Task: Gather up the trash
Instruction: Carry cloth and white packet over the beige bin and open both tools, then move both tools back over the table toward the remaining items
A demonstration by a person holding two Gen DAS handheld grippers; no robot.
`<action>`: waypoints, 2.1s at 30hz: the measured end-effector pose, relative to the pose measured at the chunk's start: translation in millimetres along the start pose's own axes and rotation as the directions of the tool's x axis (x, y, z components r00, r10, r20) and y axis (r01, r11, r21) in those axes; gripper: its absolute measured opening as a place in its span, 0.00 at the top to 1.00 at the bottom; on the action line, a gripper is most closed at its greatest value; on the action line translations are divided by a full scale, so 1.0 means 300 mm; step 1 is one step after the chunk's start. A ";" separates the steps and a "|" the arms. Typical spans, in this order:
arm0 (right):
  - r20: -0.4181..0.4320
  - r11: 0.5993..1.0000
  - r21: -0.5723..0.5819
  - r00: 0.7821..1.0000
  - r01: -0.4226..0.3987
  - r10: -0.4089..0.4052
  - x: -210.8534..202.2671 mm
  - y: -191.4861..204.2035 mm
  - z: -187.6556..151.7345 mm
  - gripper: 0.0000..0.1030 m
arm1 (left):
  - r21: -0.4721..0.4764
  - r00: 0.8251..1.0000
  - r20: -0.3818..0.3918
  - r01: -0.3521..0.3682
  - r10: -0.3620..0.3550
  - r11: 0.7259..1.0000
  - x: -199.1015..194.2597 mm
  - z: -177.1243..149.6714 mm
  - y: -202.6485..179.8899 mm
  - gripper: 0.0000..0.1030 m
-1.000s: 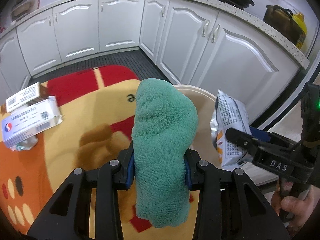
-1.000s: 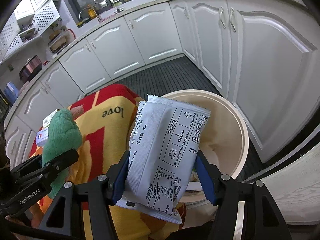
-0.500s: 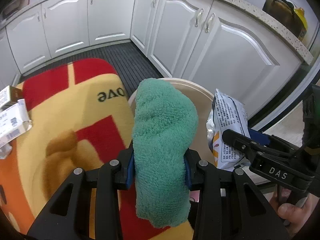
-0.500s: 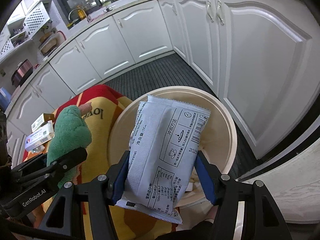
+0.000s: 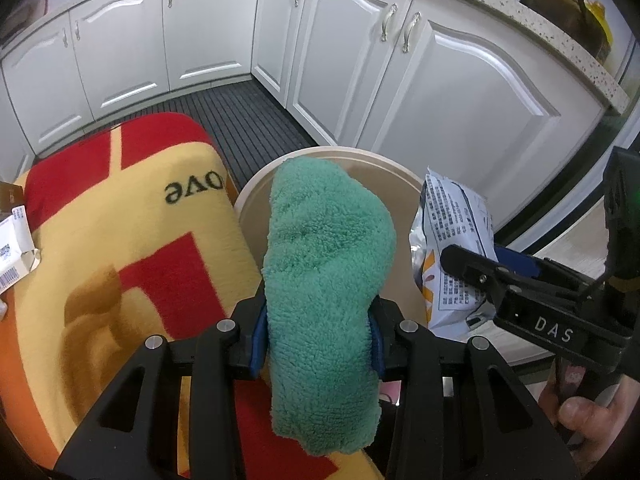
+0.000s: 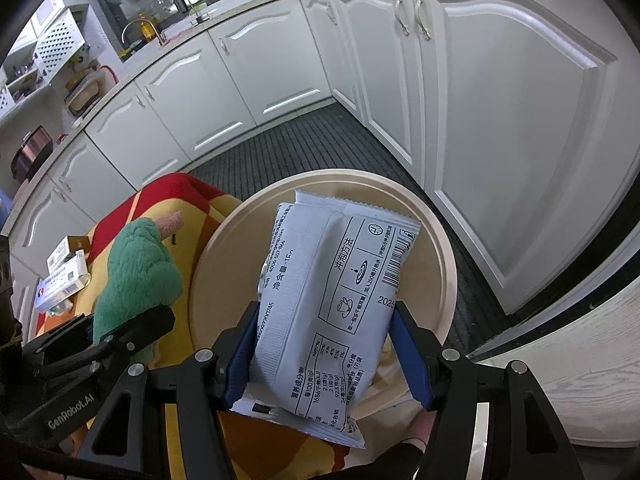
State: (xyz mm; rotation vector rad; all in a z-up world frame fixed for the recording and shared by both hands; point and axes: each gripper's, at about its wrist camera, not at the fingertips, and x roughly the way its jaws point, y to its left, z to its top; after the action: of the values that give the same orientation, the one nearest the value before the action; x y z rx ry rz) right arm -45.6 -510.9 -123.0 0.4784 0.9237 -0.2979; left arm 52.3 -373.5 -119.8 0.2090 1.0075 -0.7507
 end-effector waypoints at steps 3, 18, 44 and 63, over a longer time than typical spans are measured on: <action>0.009 1.000 -0.002 1.000 0.019 -0.019 0.003 0.007 0.000 0.38 | -0.006 1.000 0.002 0.010 -0.010 1.000 0.003 -0.001 0.001 0.53; -0.014 1.000 0.011 1.000 0.004 -0.004 0.015 -0.006 -0.018 0.28 | -0.022 0.999 0.048 0.013 -0.012 1.000 -0.056 -0.018 0.014 0.40; -0.034 0.992 -0.112 0.998 -0.064 0.061 -0.017 0.241 -0.063 0.26 | -0.145 0.981 0.101 -0.148 0.163 0.978 -0.272 -0.141 0.301 0.40; -0.088 0.953 -0.269 0.988 -0.143 0.123 0.025 0.568 -0.100 0.26 | -0.511 0.912 0.102 -0.296 0.398 0.807 -0.474 -0.118 0.972 0.40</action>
State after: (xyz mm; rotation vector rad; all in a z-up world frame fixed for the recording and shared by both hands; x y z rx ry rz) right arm 13.6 -350.1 -99.3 0.2940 0.9794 -0.0280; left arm 174.7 -74.7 -72.1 -0.1213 0.8950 -0.1574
